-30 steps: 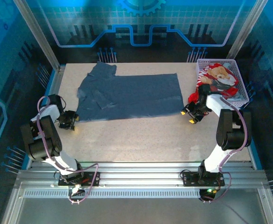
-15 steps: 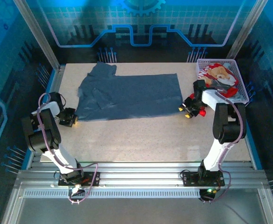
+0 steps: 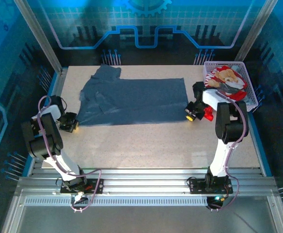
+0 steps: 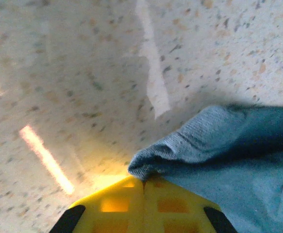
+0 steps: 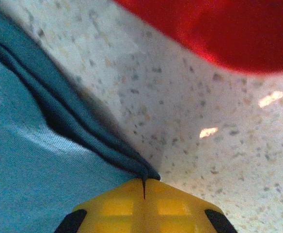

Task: Fold and stack the t-shirts

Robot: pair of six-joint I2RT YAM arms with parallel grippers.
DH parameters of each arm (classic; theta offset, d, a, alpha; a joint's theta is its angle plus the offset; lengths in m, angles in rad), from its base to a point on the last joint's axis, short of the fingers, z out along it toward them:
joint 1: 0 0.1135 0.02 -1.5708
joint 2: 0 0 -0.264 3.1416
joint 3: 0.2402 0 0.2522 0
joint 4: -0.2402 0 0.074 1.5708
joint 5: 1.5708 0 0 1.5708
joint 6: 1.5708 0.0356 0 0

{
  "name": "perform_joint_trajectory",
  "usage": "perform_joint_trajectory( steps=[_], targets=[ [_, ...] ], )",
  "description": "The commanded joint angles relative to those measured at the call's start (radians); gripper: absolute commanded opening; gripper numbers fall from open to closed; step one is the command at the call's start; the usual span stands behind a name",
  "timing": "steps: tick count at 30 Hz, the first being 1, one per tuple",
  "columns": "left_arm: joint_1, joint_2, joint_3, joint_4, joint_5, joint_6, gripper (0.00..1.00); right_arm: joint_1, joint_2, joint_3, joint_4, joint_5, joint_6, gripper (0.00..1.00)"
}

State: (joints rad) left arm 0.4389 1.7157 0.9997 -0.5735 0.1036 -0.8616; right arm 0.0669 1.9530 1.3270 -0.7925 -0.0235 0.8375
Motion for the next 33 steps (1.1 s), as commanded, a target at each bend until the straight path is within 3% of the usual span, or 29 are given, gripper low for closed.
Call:
perform_joint_trajectory(
  steps=[1, 13, 14, 15, 16, 20, 23, 25, 28, 31, 33],
  targets=[
    [0.015, -0.120, -0.062, -0.109, -0.076, -0.010, 0.00, 0.015, -0.118, -0.091, -0.092, 0.077, -0.011, 0.00],
    [0.005, -0.426, -0.288, -0.266, -0.195, -0.090, 0.00, 0.041, -0.476, -0.510, -0.101, 0.042, 0.045, 0.00],
    [0.004, -0.430, -0.305, -0.256, -0.189, -0.093, 0.00, 0.042, -0.488, -0.526, -0.091, 0.033, 0.043, 0.02],
    [0.005, -0.431, -0.318, -0.243, -0.176, -0.097, 0.00, 0.044, -0.493, -0.534, -0.088, 0.031, 0.042, 0.11],
    [0.005, -0.432, -0.326, -0.236, -0.161, -0.101, 0.04, 0.044, -0.493, -0.538, -0.088, 0.035, 0.038, 0.20],
    [-0.021, -0.449, -0.260, -0.307, -0.207, -0.116, 0.47, 0.045, -0.499, -0.508, -0.119, 0.057, 0.031, 0.44],
    [-0.086, -0.439, -0.160, -0.359, -0.269, -0.126, 0.59, 0.065, -0.554, -0.464, -0.144, 0.090, 0.026, 0.50],
    [-0.164, -0.438, -0.099, -0.356, -0.290, -0.155, 0.61, 0.101, -0.605, -0.422, -0.131, 0.100, 0.007, 0.53],
    [-0.299, -0.424, -0.030, -0.315, -0.275, -0.163, 0.59, 0.161, -0.686, -0.415, 0.023, -0.013, -0.065, 0.55],
    [-0.394, -0.360, -0.030, -0.291, -0.120, -0.188, 0.58, 0.219, -0.729, -0.468, 0.334, -0.327, -0.122, 0.58],
    [-0.454, -0.343, -0.097, -0.207, -0.004, -0.235, 0.58, 0.277, -0.706, -0.462, 0.446, -0.447, -0.131, 0.59]
  ],
)
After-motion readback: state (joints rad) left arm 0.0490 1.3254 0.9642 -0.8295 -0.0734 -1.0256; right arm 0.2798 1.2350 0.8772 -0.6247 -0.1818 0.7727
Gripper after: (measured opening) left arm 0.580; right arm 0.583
